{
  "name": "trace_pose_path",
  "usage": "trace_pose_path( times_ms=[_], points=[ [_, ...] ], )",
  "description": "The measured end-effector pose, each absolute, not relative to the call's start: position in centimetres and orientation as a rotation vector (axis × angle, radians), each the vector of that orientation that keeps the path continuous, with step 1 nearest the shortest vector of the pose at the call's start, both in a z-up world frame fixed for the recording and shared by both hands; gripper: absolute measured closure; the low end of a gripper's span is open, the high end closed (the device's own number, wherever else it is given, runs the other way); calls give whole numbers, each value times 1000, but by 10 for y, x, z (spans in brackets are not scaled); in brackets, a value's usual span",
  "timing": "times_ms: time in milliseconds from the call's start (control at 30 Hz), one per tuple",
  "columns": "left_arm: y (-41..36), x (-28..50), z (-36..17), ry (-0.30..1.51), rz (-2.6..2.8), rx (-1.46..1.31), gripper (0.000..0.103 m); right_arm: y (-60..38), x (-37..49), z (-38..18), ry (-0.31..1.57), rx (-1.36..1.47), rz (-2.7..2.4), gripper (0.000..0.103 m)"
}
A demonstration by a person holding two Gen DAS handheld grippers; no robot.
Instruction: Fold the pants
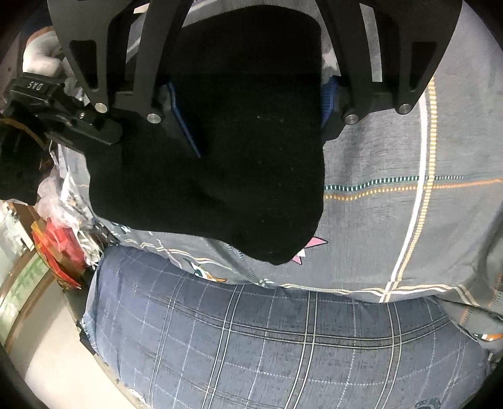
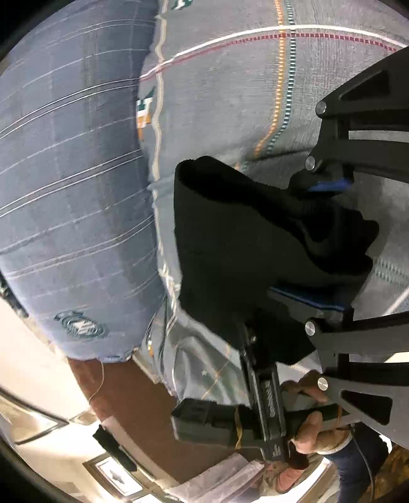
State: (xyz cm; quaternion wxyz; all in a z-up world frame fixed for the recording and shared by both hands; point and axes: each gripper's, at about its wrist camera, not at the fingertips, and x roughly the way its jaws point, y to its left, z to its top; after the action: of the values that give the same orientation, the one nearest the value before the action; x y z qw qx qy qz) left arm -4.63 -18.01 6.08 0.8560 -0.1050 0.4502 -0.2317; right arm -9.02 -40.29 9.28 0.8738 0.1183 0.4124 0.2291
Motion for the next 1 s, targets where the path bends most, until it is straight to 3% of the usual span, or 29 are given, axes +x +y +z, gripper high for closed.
trace_pose_path(
  times_ms=[467,767,900,1000],
  points=[
    [-153,-6,105,846,-399,-204,38,-368,-36,126,801,209,503,56],
    [-134,47,64,933,-274,-193,38,-357,33,86,878,213,450,55],
    [-121,51,44,959,-272,-253,33,-364,40,60,924,210,382,44],
    [-118,49,45,957,-272,-263,32,-372,31,62,908,248,379,44]
  ],
)
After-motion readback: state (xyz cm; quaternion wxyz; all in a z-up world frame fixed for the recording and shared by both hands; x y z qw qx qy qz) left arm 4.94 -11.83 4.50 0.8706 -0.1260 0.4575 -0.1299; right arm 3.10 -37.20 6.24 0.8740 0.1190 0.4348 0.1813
